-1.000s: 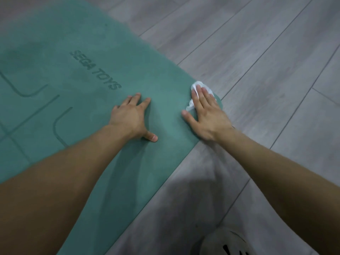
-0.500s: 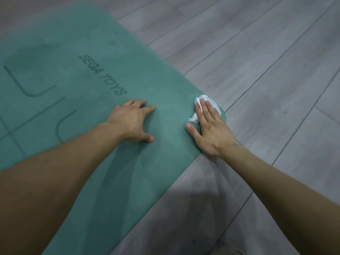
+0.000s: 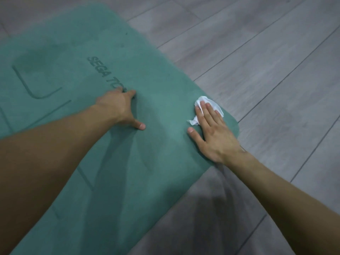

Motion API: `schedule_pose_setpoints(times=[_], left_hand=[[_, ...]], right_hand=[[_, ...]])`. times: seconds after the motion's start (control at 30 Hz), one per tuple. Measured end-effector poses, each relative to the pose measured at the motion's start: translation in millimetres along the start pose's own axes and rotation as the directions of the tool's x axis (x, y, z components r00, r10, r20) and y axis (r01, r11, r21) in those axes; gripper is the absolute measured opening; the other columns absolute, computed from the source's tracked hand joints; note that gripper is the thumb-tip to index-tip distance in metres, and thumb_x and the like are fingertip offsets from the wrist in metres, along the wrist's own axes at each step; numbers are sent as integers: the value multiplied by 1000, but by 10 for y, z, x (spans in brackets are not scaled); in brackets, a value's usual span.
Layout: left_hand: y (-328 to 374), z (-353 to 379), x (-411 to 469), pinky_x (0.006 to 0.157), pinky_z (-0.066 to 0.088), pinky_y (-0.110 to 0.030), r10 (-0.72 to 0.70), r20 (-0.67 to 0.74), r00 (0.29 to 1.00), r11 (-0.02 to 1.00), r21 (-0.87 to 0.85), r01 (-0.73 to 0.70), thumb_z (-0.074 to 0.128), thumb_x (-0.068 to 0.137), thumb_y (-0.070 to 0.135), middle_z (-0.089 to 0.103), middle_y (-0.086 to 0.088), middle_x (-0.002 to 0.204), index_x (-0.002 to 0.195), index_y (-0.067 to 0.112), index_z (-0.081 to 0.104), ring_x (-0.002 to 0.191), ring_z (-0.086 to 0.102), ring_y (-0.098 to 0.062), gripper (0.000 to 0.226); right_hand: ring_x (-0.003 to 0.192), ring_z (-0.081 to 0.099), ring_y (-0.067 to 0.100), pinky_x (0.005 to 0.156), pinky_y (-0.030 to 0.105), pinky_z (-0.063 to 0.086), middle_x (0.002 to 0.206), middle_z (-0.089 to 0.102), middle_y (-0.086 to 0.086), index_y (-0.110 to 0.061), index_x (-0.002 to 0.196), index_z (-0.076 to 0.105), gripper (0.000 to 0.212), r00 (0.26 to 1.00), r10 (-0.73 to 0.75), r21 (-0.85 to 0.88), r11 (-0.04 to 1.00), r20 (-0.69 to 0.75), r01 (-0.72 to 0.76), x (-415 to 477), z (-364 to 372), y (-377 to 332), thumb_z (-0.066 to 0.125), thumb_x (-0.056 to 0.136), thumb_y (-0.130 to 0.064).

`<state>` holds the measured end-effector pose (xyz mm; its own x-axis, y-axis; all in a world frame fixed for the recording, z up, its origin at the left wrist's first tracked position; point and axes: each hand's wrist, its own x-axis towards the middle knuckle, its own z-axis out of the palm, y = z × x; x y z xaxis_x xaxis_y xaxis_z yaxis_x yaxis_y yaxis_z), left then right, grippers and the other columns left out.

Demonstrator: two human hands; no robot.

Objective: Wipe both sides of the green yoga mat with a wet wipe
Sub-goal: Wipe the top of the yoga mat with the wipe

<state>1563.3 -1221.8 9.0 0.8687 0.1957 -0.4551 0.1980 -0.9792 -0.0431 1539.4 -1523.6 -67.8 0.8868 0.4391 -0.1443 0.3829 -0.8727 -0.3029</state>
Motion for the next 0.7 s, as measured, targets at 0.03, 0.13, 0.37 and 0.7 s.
schedule_pose_setpoints(times=[0.03, 0.13, 0.37, 0.7], left_hand=[[-15, 9, 25, 121, 38, -48, 11, 24, 1000, 1000, 1, -11, 83, 35, 91, 27, -16, 168, 164, 31, 23, 150, 37, -39, 155], [-1, -2, 14, 120, 35, -43, 34, 19, 999, 999, 27, -34, 82, 42, 90, 28, -18, 168, 167, 28, 20, 149, 39, -39, 153], [-21, 28, 33, 123, 36, -44, 42, 7, 999, 999, 18, -42, 82, 43, 91, 21, -14, 172, 167, 31, 18, 153, 34, -36, 152], [-8, 26, 69, 121, 38, -52, 16, 18, 1000, 998, 59, -17, 80, 46, 92, 11, -10, 176, 168, 35, 8, 158, 24, -38, 152]], right_hand=[[158, -21, 6, 130, 32, -9, 175, -15, -6, -21, 168, -6, 81, 1000, 3, -6, 1000, -3, -3, 38, 6, -18, 25, 108, -65], [160, -18, 9, 131, 35, -7, 176, -13, -4, -18, 169, -4, 86, 1000, 10, -1, 1000, -8, -10, 478, 0, -160, 21, 105, -70], [160, -17, 12, 132, 38, -6, 176, -14, -1, -17, 168, -7, 86, 997, -46, -5, 999, 65, 46, 1384, -93, -422, 21, 105, -69], [160, -18, 9, 131, 34, -7, 176, -12, -3, -19, 169, -4, 85, 993, -118, -16, 993, 18, 119, 1199, -98, -301, 23, 105, -69]])
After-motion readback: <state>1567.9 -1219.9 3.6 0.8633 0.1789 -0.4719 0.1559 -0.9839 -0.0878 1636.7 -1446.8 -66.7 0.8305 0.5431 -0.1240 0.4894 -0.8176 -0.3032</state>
